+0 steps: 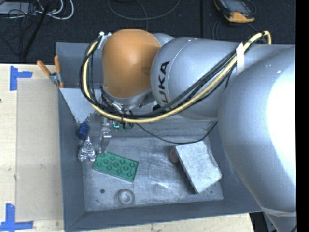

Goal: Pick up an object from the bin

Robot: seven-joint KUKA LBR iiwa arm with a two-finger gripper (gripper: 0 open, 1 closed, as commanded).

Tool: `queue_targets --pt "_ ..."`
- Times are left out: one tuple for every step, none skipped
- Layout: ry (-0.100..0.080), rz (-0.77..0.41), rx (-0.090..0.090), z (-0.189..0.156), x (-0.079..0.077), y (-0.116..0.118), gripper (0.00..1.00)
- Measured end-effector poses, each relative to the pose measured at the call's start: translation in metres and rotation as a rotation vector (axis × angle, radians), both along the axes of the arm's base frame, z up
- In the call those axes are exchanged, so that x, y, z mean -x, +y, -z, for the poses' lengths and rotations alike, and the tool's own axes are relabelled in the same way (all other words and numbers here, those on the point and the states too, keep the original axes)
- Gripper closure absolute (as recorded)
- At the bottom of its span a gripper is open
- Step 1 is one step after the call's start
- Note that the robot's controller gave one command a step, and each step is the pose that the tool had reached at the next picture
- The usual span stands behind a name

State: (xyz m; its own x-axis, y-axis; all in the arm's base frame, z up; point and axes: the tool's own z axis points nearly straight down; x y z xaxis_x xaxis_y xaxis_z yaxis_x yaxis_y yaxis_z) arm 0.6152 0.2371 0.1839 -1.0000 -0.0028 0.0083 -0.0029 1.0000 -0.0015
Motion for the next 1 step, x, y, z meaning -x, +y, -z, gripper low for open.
queue_targets --pt "-0.011 0.131 -0.003 0.1147 0.0475 -0.0318 0.00"
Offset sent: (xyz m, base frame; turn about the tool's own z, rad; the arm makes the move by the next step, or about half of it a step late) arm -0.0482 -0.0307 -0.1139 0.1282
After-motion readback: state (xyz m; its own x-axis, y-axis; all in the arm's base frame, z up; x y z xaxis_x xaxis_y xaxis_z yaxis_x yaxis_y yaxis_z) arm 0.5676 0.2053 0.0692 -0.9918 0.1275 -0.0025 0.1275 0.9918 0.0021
